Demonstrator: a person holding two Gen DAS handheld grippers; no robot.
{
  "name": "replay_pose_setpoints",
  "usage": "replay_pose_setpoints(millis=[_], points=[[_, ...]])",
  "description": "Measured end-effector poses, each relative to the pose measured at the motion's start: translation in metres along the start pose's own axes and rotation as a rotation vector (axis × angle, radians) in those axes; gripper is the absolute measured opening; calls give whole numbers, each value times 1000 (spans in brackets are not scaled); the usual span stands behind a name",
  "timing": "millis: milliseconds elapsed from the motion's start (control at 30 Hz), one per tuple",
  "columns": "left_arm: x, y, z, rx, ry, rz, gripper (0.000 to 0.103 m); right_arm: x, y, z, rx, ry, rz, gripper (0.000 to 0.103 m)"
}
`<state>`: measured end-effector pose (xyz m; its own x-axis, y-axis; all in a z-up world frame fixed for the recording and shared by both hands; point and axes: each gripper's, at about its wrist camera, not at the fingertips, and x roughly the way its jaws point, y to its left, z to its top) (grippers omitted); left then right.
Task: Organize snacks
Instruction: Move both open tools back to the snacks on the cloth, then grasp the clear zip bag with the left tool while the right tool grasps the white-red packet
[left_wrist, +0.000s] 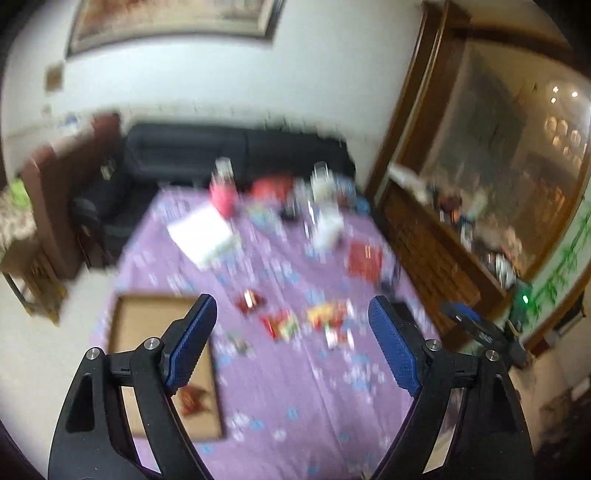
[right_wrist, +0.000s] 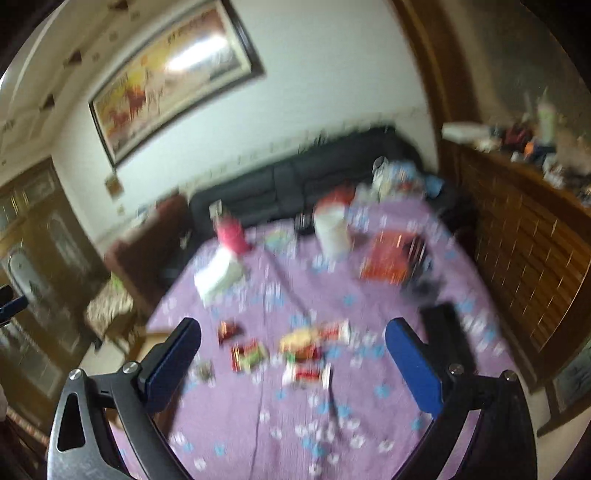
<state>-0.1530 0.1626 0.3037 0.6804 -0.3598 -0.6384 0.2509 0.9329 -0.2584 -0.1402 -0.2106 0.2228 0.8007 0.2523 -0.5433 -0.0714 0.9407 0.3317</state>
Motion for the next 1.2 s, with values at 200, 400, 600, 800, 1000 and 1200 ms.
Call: replay_pose_setpoints(millis=[200,400,600,800,1000,1200], points=[[121,28,-48,-48,175,71,85,84,-16,-57,66,208,24,102],[216,68,-89,-169,327,57,73,134,-16,-82,5,286,-16,102],[267,83,-99,-188,395,41,58,179,-10,-86,-82,342,-56,99],[297,88,-95,-141,398,146,58,223,-4,-95,-187,392,-81,99],[312,75,-98,-33,394,203,35,240,-6,-100,-256,407,-104,72],[301,75,-107,-31,362,141,30,221,-2,-99,-260,403,-57,43]])
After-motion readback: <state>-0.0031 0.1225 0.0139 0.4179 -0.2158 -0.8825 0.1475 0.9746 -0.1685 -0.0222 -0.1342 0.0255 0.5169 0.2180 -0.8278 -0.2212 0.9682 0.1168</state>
